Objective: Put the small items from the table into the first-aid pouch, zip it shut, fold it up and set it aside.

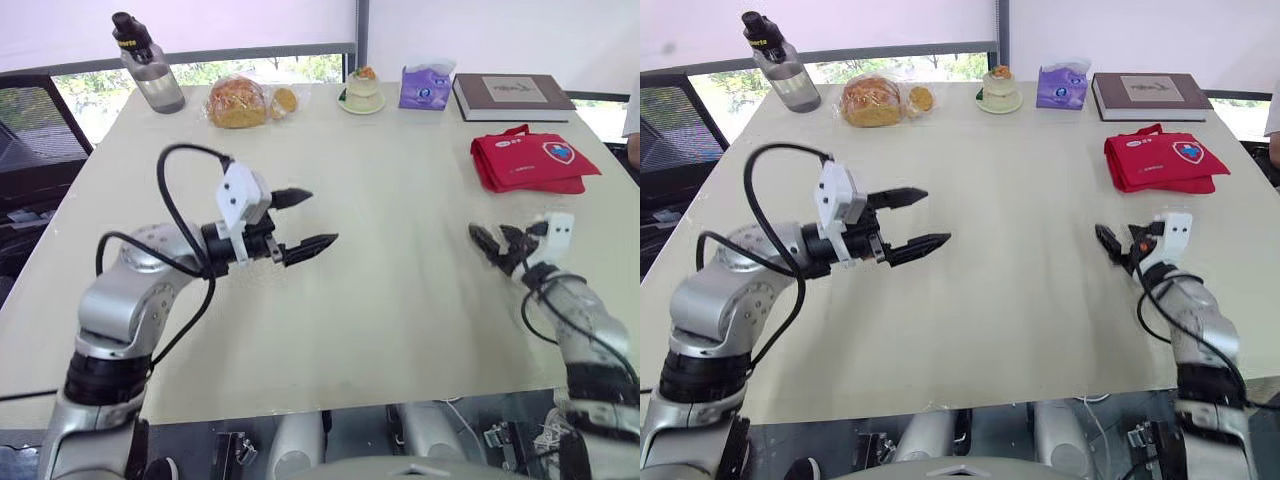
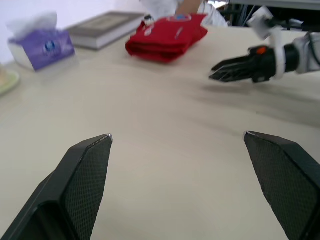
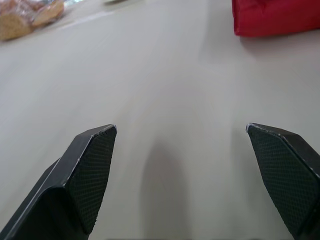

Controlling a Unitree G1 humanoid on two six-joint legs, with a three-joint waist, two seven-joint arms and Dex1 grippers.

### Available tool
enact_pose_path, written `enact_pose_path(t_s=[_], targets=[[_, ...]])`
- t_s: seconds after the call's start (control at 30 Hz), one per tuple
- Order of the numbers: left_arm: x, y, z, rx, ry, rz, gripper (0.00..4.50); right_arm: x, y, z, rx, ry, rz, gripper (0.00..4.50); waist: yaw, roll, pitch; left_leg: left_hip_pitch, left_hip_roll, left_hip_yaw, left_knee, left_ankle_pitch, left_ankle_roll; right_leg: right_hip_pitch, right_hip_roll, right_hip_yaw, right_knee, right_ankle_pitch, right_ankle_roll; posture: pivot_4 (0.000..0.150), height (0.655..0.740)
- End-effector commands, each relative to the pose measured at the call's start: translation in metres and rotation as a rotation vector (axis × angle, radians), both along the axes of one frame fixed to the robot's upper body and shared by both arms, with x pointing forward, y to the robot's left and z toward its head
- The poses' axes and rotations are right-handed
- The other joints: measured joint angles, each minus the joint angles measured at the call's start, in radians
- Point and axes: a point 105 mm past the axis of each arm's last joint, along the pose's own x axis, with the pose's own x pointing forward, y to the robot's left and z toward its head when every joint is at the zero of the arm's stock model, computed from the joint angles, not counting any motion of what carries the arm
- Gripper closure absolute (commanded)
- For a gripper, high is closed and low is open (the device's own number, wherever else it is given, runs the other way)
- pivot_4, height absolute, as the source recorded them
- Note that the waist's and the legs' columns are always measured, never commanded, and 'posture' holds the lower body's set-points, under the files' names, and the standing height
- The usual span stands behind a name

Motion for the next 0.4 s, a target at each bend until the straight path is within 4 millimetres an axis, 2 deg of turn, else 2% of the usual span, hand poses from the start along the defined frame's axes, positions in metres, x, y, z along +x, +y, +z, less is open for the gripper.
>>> enact_pose_path(t_s=[0.03,0.17,0.27,0.4], targets=[[-0.004,0.037,-0.030,0.000,0.051,0.151,0.00,-0.047,0.007,0.023,-0.154,-0.173,0.210,0.07,-0.002,0.002,-0.001,0.002,0.000,0.000,-0.002,0.000,0.000,0.001,-0.001,0.000,0.000,-0.001,-0.001,0.150,0.7387],[-0.018,0.055,-0.054,-0.015,0.094,0.231,0.00,-0.071,-0.013,0.019,-0.257,-0.182,0.292,0.07,0.001,-0.004,0.001,0.001,0.002,0.000,0.001,0.000,0.000,0.000,0.000,-0.001,0.000,-0.004,-0.002,0.150,0.7387],[-0.029,0.061,-0.069,-0.030,0.131,0.287,0.00,-0.078,-0.034,0.023,-0.276,-0.174,0.301,0.07,0.004,-0.004,0.001,0.002,0.002,0.001,0.002,0.000,0.000,0.001,-0.004,-0.001,0.000,-0.005,-0.002,0.150,0.7387],[-0.036,0.062,-0.080,-0.012,0.136,0.302,0.00,-0.084,-0.050,0.023,-0.322,-0.151,0.342,0.07,0.010,-0.004,0.001,0.001,0.001,0.001,0.001,0.000,0.001,0.001,-0.005,-0.002,-0.001,-0.003,-0.005,0.150,0.7387]])
